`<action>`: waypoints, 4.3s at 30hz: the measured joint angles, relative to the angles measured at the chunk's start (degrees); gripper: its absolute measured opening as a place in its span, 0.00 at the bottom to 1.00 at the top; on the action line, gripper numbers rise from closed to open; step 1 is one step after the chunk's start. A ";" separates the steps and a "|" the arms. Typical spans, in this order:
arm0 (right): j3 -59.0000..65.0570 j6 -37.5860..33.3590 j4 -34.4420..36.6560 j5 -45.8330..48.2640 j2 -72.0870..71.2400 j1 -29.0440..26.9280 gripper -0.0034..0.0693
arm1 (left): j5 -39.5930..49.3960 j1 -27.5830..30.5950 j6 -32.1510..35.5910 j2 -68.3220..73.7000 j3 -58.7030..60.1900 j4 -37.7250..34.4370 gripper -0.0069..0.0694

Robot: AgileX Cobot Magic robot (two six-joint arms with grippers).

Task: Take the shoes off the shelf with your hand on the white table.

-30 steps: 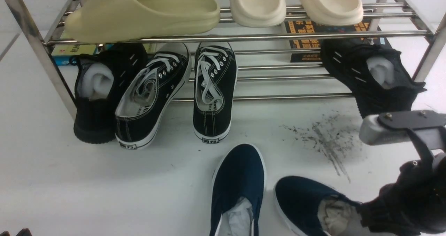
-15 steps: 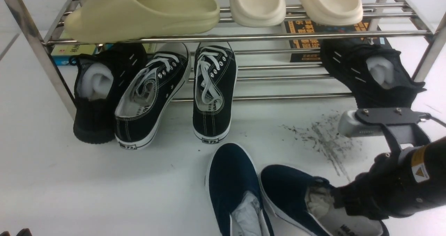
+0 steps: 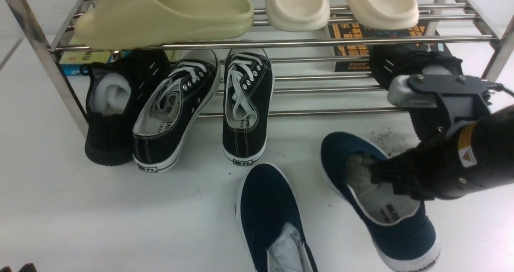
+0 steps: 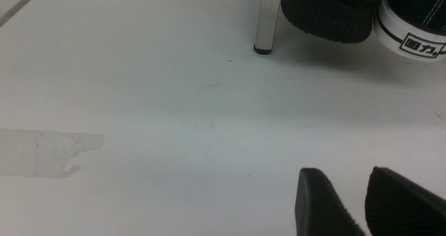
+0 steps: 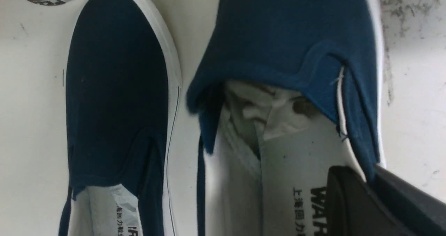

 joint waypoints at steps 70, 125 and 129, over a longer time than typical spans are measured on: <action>-1.33 -18.74 -1.09 26.93 -29.98 7.73 0.03 | 0.00 0.00 0.00 0.00 0.00 0.00 0.41; 48.45 -37.77 8.31 -25.02 -65.26 -11.60 0.07 | 0.00 0.00 0.00 0.00 0.00 0.00 0.41; 52.16 -38.02 8.31 -24.41 -70.23 -19.67 0.07 | 0.00 0.00 0.00 0.00 0.00 0.00 0.41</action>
